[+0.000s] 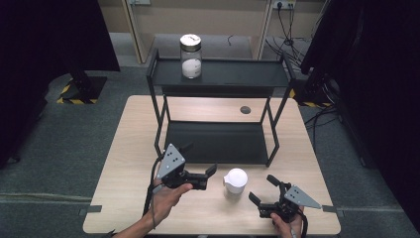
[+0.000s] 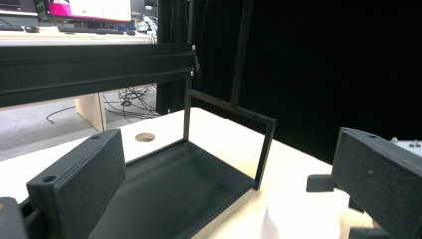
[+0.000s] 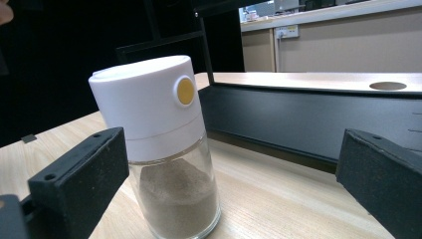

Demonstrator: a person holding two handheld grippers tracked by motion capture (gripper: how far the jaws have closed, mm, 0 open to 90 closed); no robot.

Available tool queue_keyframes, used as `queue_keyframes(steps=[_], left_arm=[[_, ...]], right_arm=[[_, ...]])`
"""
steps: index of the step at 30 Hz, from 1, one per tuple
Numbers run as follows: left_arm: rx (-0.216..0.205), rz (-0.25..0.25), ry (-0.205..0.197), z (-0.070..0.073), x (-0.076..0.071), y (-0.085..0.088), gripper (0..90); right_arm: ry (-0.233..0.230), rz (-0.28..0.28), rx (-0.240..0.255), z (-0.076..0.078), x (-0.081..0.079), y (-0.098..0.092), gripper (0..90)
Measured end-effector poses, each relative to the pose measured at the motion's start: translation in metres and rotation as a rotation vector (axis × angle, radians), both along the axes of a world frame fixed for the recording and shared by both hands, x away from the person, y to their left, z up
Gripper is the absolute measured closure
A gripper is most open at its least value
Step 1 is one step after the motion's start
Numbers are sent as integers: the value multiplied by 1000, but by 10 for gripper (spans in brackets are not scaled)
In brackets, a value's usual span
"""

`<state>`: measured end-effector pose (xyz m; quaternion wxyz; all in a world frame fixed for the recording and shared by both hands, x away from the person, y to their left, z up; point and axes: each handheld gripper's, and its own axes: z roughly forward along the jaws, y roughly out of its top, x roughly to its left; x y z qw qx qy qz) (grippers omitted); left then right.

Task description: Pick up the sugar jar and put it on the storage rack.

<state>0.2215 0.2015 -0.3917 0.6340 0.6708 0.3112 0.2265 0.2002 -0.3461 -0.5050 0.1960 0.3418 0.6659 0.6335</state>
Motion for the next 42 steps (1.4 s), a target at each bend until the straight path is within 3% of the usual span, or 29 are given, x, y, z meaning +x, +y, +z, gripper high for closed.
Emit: queue_keyframes(steps=[6, 14, 21, 26, 35, 42], left_arm=[[-3, -13, 27, -15, -7, 2, 0], [-17, -18, 44, -47, -16, 1, 0], [-6, -36, 59, -59, -17, -3, 0], [2, -29, 42, -68, -23, -5, 1], [2, -38, 65, -91, -29, -7, 0], [11, -45, 40, -99, -32, -7, 0]], right_arm=[[0, 0, 0, 0, 0, 0, 5], [-1, 1, 0, 0, 0, 0, 5], [0, 0, 0, 0, 0, 0, 5], [-1, 0, 0, 0, 0, 0, 5], [-2, 2, 0, 0, 0, 0, 5], [-12, 5, -8, 1, -1, -1, 6]])
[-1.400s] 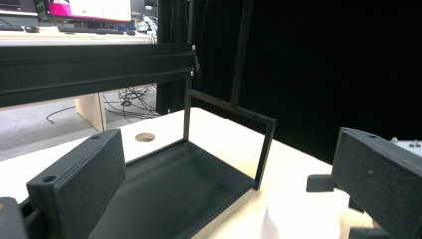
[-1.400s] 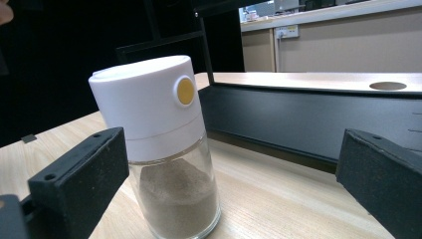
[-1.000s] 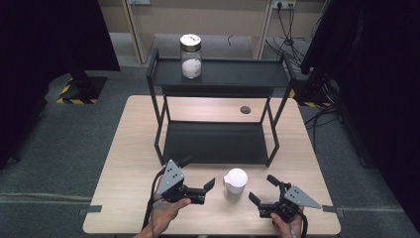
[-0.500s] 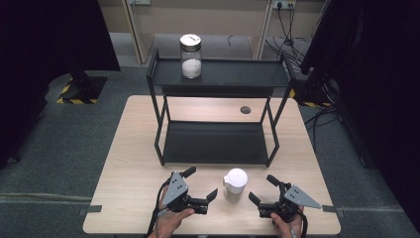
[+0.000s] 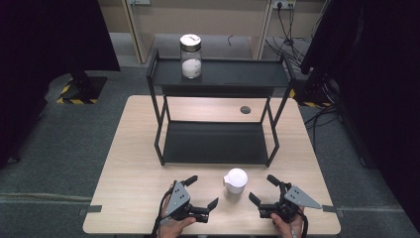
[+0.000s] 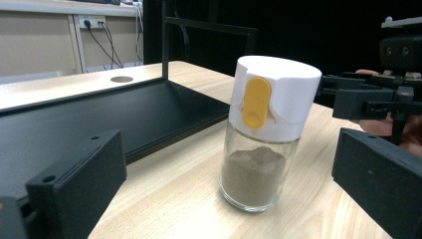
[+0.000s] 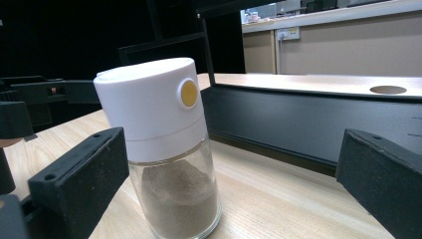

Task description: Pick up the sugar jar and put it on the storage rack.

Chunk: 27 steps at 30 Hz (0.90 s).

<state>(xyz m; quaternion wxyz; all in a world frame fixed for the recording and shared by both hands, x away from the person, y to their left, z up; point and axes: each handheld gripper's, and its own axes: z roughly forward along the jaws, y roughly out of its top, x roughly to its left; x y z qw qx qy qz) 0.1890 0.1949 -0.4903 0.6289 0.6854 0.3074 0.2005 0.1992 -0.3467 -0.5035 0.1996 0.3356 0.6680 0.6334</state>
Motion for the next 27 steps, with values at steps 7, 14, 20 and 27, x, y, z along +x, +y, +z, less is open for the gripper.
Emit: queue_keyframes(steps=[7, 14, 20, 27], left_arm=[[4, -4, 8, -8, -2, 1, 0], [0, -14, 1, -11, -4, 1, 0], [-4, -29, -4, -13, -6, 0, 0], [-4, -27, -4, -14, -7, 1, 0]], right_arm=[[-5, 3, -2, 0, 0, 0, 6], [-5, 0, -1, 0, 0, -1, 5], [-6, 2, -4, 1, 0, -1, 5], [-7, 2, -6, 1, 0, 0, 5]])
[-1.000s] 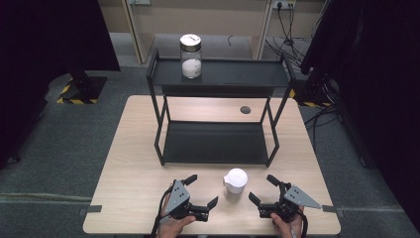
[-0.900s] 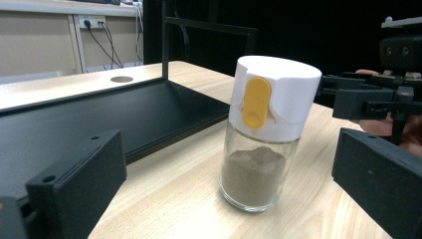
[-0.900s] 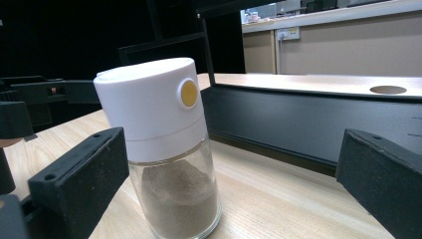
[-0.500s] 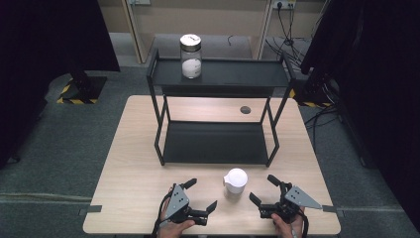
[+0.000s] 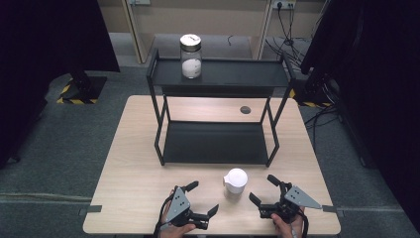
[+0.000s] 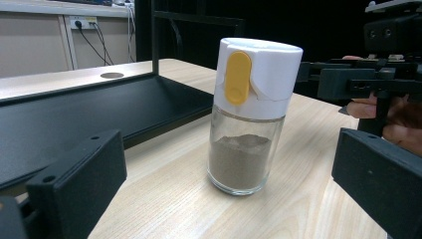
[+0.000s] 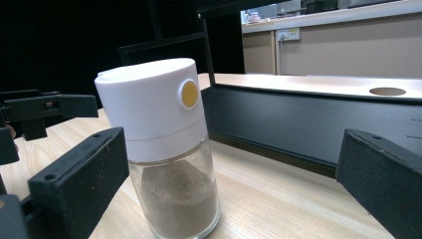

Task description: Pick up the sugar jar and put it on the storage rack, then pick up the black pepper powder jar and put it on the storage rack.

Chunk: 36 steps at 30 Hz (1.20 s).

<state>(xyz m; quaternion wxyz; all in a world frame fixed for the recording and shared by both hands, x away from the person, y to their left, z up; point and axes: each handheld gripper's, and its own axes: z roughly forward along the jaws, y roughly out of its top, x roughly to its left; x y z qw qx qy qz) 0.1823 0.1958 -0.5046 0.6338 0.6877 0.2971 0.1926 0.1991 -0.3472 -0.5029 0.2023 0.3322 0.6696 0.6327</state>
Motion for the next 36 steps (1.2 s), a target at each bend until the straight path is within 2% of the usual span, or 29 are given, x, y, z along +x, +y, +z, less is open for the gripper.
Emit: queue_keyframes(steps=[18, 29, 36], left_arm=[[-10, 21, 17, -2, 2, 3, 1], [-15, 58, 19, -3, 6, 6, 1], [-11, 65, 23, -3, 7, 7, 1]], right_arm=[[-15, 11, -10, 1, -1, 1, 5], [-32, 46, -21, 2, -1, 5, 5], [-41, 81, -59, 5, 4, 16, 5]])
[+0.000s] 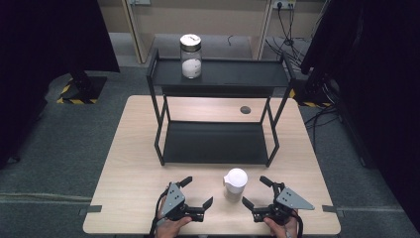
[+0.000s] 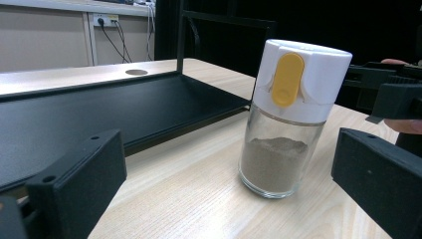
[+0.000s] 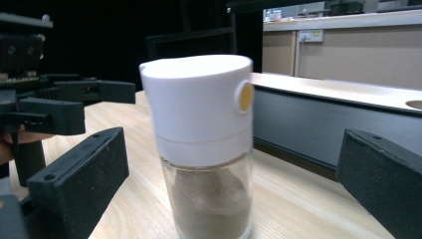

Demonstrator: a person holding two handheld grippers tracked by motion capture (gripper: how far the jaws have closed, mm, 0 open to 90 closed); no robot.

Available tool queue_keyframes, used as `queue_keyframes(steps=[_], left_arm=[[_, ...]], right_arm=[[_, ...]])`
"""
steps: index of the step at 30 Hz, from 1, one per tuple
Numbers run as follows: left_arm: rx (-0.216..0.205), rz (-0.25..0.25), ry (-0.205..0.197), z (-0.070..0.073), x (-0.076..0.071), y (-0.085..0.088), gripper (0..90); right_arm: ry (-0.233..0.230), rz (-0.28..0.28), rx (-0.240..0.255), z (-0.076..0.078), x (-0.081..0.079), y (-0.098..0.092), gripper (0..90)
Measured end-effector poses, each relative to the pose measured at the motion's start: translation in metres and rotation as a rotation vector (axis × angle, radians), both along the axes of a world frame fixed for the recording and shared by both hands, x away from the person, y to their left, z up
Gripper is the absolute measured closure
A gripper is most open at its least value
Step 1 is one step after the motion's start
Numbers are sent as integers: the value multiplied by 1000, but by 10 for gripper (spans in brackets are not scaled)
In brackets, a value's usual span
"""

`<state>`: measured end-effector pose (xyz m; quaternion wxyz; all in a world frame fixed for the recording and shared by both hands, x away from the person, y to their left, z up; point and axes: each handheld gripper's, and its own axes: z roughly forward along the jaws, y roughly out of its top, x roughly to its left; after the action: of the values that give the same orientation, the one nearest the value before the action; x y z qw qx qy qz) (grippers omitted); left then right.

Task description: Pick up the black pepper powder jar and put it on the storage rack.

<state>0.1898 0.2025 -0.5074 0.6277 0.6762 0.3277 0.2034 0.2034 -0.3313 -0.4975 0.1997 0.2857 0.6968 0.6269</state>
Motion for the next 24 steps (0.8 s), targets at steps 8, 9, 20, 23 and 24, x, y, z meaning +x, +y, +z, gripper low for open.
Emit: queue_keyframes(steps=[8, 9, 20, 23, 24], left_arm=[[3, -1, 8, -1, 1, 0, 1], [3, -1, 8, -1, 1, 0, 1], [1, -3, 19, -1, 2, 0, 1], [-2, -2, 20, -1, 2, 0, 1], [-2, -3, 21, -1, 2, 0, 1]], right_arm=[[-1, 17, -31, 3, 9, 12, 5], [-1, 20, -34, 3, 10, 14, 6], [6, 53, -65, 5, 25, 26, 22], [12, 56, -63, 4, 29, 28, 30], [13, 57, -65, 4, 30, 28, 33]])
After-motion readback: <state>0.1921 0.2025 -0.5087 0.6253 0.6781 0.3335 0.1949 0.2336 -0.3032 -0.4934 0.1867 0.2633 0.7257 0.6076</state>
